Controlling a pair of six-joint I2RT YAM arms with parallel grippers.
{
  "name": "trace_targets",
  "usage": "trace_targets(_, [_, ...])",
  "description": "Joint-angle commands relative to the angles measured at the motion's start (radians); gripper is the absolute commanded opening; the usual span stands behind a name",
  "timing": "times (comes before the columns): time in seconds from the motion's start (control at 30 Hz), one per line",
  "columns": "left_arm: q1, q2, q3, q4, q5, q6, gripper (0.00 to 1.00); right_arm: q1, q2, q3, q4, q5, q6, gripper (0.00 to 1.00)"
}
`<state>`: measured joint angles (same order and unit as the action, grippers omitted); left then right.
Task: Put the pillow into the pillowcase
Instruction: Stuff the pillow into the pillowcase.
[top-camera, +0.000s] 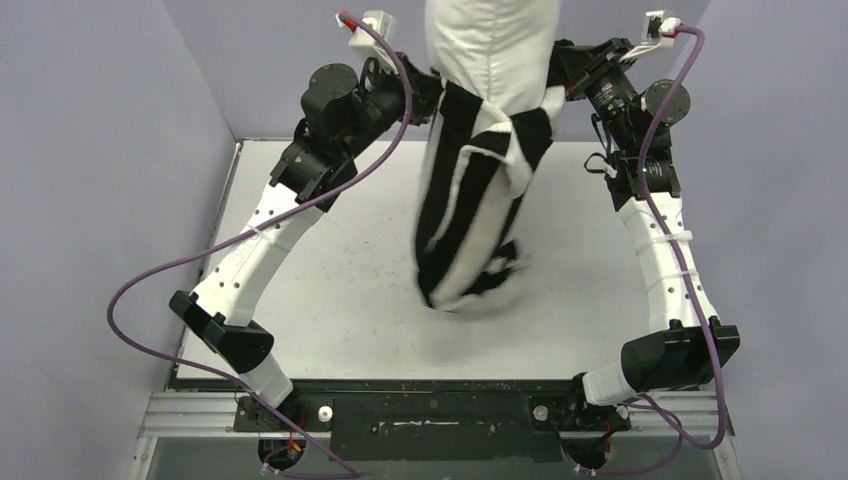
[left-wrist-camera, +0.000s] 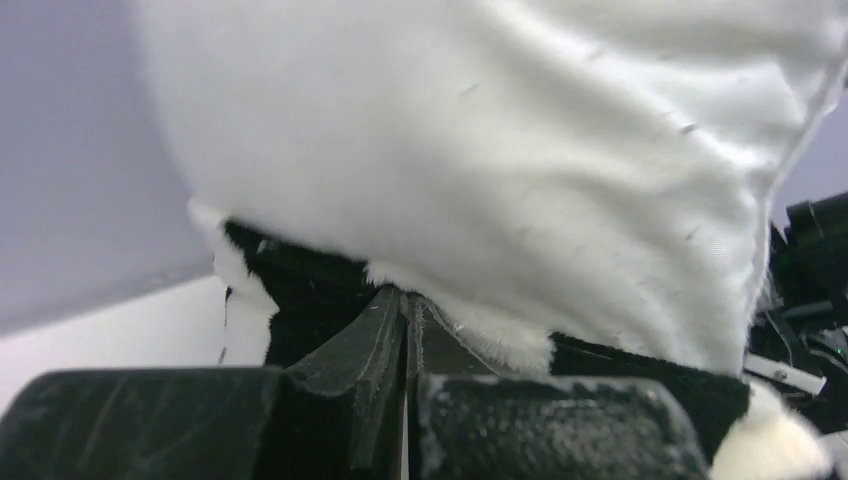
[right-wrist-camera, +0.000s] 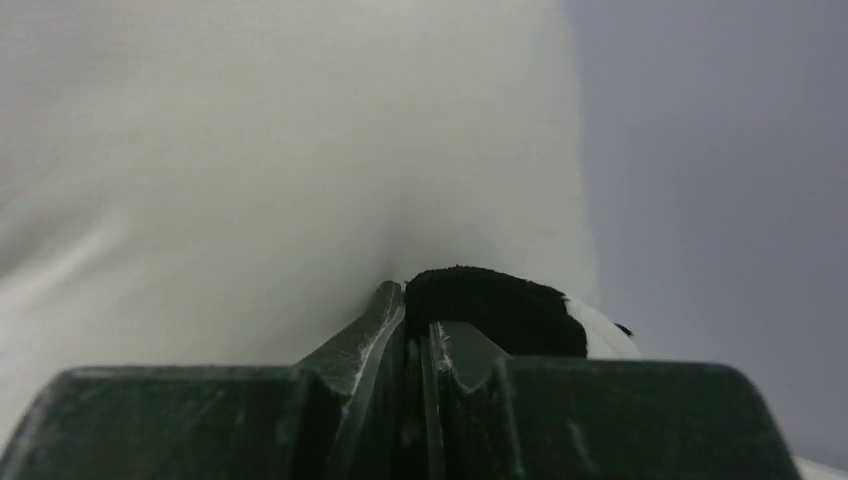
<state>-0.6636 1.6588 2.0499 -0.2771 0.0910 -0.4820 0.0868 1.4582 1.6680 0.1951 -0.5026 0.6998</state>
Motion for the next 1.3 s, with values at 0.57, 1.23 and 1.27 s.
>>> trace_targets(0.57, [0.019, -0.186, -0.229, 0.397, -0.079, 0.227, 0.0, 0.067, 0.259, 0.254, 0.454, -0.302, 0.217, 0.0])
trace_targets(1.23, [0.077, 0.002, 0.24, 0.251, -0.122, 0.135, 0.0, 0.072, 0.353, 0.255, 0.555, -0.254, 0.254, 0.0])
trace_targets(1.27, [0.147, 0.048, 0.3, 0.232, -0.079, 0.052, 0.0, 0.096, 0.284, 0.188, 0.525, -0.229, 0.175, 0.0])
